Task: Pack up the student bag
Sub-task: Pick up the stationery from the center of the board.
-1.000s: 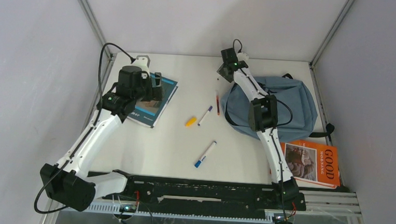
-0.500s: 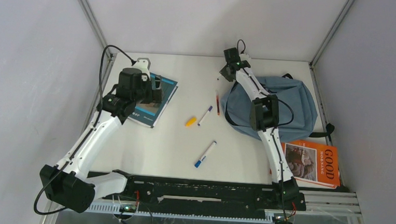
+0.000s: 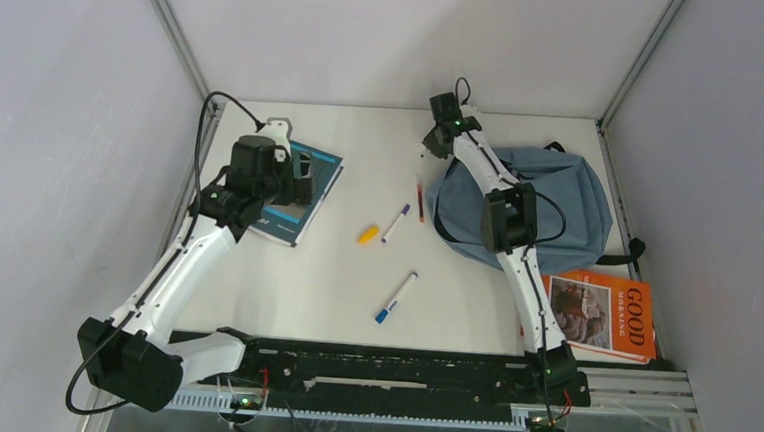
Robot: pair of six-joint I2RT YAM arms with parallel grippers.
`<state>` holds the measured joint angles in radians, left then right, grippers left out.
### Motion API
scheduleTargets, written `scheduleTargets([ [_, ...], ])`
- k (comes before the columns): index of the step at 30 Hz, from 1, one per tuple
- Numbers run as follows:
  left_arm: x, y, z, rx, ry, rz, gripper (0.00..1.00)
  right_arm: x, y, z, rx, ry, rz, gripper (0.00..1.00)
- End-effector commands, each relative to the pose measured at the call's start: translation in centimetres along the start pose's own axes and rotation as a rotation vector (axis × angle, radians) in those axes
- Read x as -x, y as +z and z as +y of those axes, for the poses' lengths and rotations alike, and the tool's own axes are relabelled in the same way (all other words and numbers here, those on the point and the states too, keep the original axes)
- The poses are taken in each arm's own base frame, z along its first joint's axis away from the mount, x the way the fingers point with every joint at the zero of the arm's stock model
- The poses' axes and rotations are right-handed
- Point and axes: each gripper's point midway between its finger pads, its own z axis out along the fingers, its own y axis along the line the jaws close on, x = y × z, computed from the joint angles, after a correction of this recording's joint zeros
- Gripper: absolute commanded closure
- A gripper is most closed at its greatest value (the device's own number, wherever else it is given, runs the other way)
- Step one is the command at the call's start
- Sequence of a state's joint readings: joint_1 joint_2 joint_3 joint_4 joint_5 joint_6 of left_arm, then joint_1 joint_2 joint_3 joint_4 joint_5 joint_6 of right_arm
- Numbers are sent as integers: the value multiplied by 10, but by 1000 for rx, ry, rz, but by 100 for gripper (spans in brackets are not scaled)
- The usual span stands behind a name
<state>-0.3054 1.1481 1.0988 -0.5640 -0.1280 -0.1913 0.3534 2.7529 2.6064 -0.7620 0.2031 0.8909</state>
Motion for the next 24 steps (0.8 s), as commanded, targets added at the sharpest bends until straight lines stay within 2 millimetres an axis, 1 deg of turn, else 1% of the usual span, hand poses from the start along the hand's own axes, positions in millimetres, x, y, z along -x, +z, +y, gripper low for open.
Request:
scheduleTargets([
  [1, 4, -7, 1, -9, 18, -41, 9, -7, -6, 5, 5, -35, 19, 73],
  [3, 4, -7, 1, -11, 18, -41, 9, -11, -7, 3, -5, -47, 28, 75],
  [6, 5, -8, 0, -16, 17, -45, 9, -18, -9, -4, -24, -62, 52, 81],
  [9, 3, -8, -1, -24, 13, -40, 9, -28, -13, -6, -30, -97, 72, 90],
  [11, 3, -8, -3, -32, 7, -39, 9, -36, -19, -2, -20, -138, 88, 96],
  [14, 1, -8, -6, -46, -5, -35, 9, -56, -29, 8, 34, -189, 146, 100],
  [17, 0, -10, -8, -59, -16, -35, 9, -74, -47, 26, 130, -254, 205, 100],
  [19, 1, -11, -9, -64, -24, -36, 9, -84, -66, 41, 215, -315, 244, 100],
  [22, 3, -11, -12, -74, -38, -40, 10, -86, -96, 58, 294, -377, 257, 100],
  [24, 4, -12, -14, -83, -48, -46, 10, -82, -116, 68, 347, -399, 258, 100],
])
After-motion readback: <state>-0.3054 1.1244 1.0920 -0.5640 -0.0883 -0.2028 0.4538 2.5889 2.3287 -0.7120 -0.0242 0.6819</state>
